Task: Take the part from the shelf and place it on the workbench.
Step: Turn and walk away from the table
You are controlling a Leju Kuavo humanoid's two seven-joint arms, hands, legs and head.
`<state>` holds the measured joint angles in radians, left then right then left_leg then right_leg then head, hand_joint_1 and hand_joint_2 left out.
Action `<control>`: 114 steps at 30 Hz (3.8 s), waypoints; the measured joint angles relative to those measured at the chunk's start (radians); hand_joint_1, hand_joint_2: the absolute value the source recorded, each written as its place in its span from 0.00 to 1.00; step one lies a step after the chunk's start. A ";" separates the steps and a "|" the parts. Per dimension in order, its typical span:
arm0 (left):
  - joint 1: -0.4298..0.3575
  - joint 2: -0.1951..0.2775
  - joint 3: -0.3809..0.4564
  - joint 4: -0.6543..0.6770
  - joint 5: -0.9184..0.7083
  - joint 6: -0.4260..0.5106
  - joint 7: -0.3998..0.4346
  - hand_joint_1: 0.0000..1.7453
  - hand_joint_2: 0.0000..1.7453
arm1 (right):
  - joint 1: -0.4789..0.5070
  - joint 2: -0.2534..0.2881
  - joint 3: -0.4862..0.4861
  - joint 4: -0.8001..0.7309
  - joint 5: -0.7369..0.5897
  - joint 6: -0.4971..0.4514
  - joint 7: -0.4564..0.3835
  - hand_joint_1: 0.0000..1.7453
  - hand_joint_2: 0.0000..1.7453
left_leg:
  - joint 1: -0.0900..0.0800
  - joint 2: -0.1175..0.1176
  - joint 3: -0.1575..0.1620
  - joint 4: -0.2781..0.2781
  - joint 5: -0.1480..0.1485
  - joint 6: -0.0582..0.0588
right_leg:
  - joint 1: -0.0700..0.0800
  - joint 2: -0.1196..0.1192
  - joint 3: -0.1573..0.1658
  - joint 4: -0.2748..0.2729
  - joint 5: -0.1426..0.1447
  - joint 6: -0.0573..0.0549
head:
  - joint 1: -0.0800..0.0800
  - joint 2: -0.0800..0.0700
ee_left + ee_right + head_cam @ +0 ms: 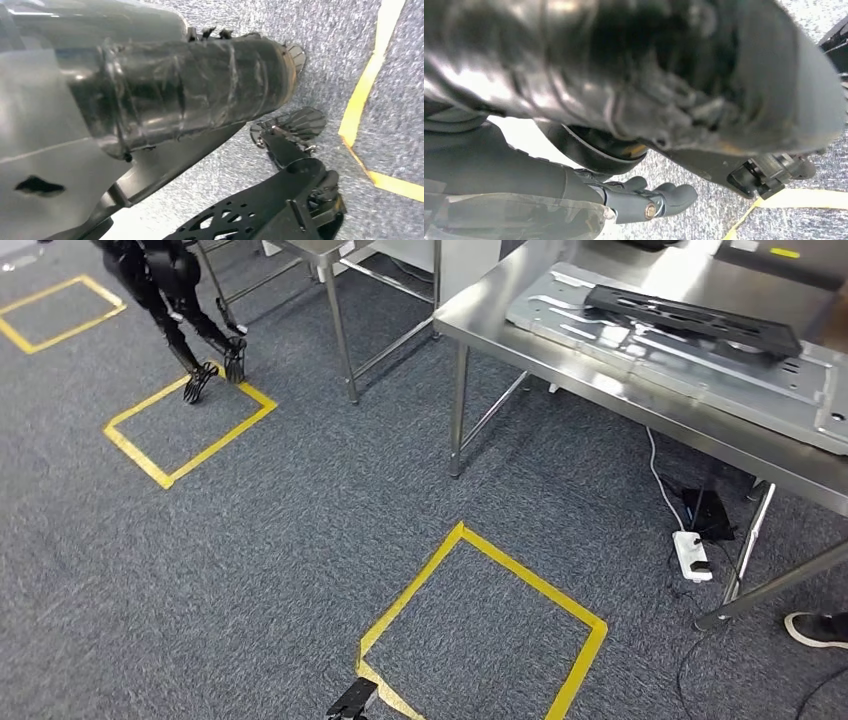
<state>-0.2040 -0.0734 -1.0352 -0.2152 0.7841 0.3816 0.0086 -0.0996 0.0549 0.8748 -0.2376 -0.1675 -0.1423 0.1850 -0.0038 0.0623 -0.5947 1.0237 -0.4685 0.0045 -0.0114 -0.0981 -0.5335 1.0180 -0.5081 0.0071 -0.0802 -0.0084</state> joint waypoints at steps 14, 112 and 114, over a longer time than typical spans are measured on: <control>0.000 0.000 -0.008 0.000 -0.001 0.002 0.003 0.00 0.00 | -0.003 -0.001 0.027 0.004 0.007 0.006 0.008 0.00 0.00 | -0.002 -0.168 0.003 0.003 0.001 0.033 | -0.015 0.158 -0.052 0.061 0.006 0.018 | 0.011 0.000; 0.004 0.002 -0.013 0.000 -0.020 0.019 0.019 0.00 0.00 | -0.014 0.007 0.073 0.017 -0.006 0.035 0.019 0.00 0.00 | 0.003 -0.156 -0.019 0.009 0.009 -0.003 | -0.011 0.139 -0.022 -0.002 0.027 -0.017 | -0.004 0.000; 0.002 0.002 -0.013 0.000 -0.021 0.019 0.018 0.00 0.00 | -0.012 0.008 0.073 0.017 -0.006 0.035 0.020 0.00 0.00 | 0.003 -0.089 -0.063 0.101 -0.039 -0.012 | -0.012 0.112 -0.013 -0.008 0.026 -0.025 | -0.013 0.000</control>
<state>-0.2023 -0.0713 -1.0479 -0.2148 0.7636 0.4009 0.0267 -0.1118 0.0628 0.9476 -0.2205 -0.1740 -0.1069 0.2051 -0.0007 -0.0262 -0.6575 1.1247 -0.5076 -0.0076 -0.0235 0.0142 -0.5468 1.0100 -0.4818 -0.0178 -0.0928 -0.0084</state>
